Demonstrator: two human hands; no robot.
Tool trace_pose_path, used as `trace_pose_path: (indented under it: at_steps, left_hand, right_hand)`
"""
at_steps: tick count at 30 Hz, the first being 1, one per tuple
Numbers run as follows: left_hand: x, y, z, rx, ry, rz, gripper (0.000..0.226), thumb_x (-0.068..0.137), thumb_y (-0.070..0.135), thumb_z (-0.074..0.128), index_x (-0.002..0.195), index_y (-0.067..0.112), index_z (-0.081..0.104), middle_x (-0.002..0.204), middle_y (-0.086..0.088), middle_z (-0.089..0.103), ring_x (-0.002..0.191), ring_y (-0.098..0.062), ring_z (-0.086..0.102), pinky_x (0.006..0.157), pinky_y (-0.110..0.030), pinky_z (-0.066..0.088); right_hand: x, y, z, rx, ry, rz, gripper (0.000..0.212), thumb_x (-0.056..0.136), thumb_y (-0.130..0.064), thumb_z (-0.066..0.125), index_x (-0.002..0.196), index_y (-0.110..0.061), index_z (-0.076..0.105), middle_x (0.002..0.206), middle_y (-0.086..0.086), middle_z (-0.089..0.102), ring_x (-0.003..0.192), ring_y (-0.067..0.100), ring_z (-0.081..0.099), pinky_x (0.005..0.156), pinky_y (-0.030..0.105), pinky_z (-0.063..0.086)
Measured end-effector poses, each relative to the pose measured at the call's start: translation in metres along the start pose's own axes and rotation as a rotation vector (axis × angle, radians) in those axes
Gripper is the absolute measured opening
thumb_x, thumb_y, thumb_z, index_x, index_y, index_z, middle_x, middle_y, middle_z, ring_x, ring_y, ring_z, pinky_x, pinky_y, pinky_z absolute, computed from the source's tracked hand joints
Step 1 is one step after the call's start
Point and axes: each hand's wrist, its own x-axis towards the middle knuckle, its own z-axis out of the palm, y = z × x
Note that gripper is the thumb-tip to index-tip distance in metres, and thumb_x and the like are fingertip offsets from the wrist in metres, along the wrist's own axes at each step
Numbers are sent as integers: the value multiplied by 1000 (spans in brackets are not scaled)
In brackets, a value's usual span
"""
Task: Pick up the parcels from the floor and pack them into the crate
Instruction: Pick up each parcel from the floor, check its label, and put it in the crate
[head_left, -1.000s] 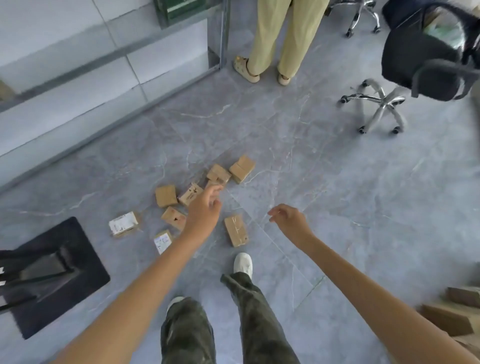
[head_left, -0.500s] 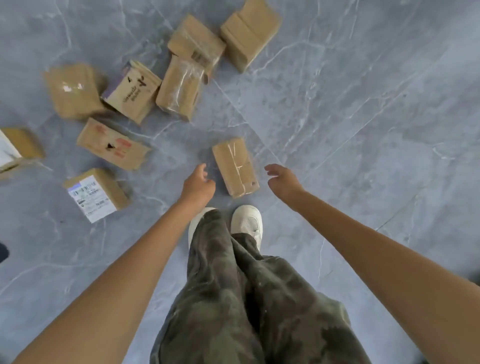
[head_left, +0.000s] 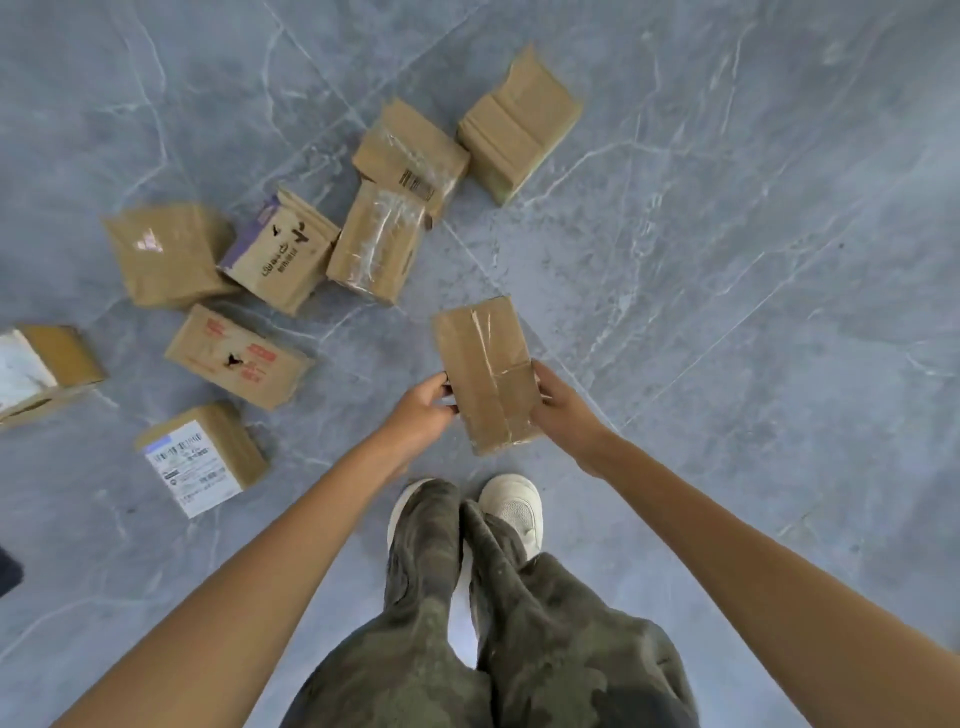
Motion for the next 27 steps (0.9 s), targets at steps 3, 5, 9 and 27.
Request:
trace_pose_path:
  at_steps: [3,5,9,27]
  left_hand:
    - [-87,62,-23,-27,22,113,46,90,-16,42,114,21,52,111,-4,56,100,-21,60,84,-23,47]
    - [-150,110,-38,-83,63,166,44,90,-14,45,118,19,52,112,-4,56,91,-18,62,81,-23,49]
    - [-281,223,-63,-176,144,300,42,91,-16,37,119,14,50,98,-4,60,78,-13,62,76,-26,52]
    - [-759,482,-102,-332,298,946,81,64,48,74,130,29,31,124,2,59,111,-16,60,89,-43,53]
  right_hand:
    - [-85,-66,-17,26,0,-97,63,96,-10,40,150,-35,19,143,-4,38,124,17,43,96,26,37]
    - [-145,-115,-30,48,-8,-214,65,97,-5,39,151,-32,14,140,-13,31,123,7,36,96,22,34]
    - [-269,-221,-61,3,29,-441,67,96,0,40,151,-29,14,135,-5,34,118,12,41,94,20,41]
    - [-726,-502,-114,-344,612,-1439,75,78,-22,76,143,-23,37,123,-3,40,106,8,43,93,14,37]
